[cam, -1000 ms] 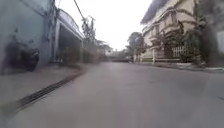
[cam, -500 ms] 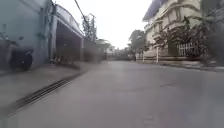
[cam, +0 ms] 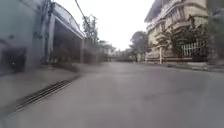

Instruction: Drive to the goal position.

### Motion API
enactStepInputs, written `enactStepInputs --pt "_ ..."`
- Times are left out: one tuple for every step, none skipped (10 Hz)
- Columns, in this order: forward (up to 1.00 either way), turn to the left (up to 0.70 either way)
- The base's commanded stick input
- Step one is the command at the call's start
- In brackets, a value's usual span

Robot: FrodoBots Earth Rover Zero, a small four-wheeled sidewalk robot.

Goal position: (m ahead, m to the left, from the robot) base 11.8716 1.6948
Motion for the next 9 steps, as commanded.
enactStepInputs --pt "1.0 0.0" --pt "1.0 0.0" --pt "1.0 0.0" --pt "1.0 0.0" --pt "1.0 0.0" --pt "1.0 0.0" --pt "1.0 0.0" --pt "1.0 0.0" --pt "1.0 0.0"
